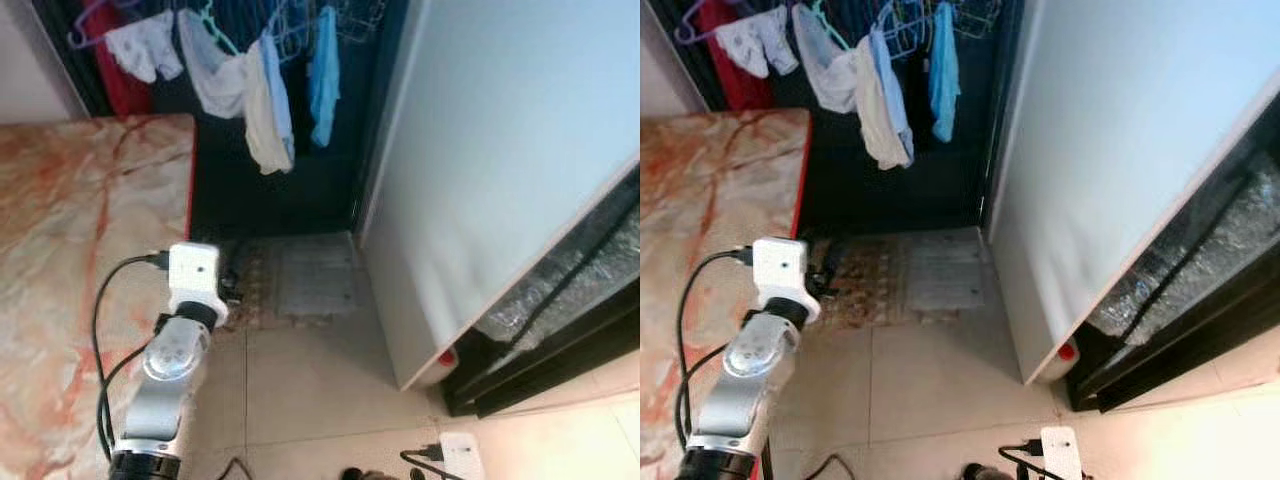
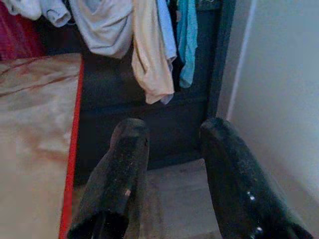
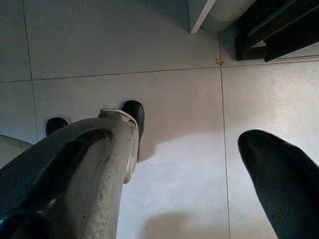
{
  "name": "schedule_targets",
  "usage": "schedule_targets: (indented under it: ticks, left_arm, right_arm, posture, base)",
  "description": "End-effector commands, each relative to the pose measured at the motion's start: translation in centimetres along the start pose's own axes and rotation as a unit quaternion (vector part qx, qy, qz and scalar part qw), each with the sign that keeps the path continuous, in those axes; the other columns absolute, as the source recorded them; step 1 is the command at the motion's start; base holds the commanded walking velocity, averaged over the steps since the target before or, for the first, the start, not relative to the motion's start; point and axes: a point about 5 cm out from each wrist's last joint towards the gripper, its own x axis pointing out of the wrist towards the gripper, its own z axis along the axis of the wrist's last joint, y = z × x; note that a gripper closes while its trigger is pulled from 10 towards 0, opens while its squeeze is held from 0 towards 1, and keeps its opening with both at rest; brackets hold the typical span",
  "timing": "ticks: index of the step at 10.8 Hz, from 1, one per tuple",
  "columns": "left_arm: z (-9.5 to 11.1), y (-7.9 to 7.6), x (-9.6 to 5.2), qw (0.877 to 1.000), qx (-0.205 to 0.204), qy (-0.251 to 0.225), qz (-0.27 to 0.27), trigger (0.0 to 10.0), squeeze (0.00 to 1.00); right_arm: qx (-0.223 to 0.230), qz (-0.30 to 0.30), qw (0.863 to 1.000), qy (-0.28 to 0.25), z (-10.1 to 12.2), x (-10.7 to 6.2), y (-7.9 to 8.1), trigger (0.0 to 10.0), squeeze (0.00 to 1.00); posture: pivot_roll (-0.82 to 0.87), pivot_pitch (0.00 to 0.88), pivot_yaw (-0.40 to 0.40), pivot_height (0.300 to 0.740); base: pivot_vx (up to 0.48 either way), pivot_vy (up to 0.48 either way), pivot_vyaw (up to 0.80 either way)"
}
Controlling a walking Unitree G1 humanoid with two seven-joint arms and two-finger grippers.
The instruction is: Restocking fridge
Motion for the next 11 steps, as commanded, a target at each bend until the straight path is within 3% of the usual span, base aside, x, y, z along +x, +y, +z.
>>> schedule_targets:
  ticks: [1, 6, 11]
  left_arm:
    - [-0.25, -0.13, -0.12, 1.0, 0.009, 0.003, -0.003, 10.0, 0.0]
    - [-0.49, -0.24, -0.16, 1.0, 0.02, 0.005, -0.01, 10.0, 0.0]
    - [-0.73, -0.13, -0.27, 1.0, 0.021, 0.01, -0.008, 10.0, 0.0]
  right_arm:
    - [0.003, 0.0, 1.0, 0.027, -1.61, -0.31, 0.02, 10.0, 0.0]
    - [0.003, 0.001, 1.0, 0.026, -1.68, -0.33, 0.08, 10.0, 0.0]
    - [0.01, -0.002, 1.0, 0.025, -1.62, -0.32, 0.06, 10.0, 0.0]
  posture:
    - [-0.14, 0.162, -0.021, 0.74]
    - [-0.14, 0.15, -0.017, 0.74]
    - [-0.14, 0.16, -0.019, 0.74]
  base:
    - [0.0, 0.0, 0.0]
    - [0.0, 0.0, 0.0]
    - [0.0, -0.25, 0.0]
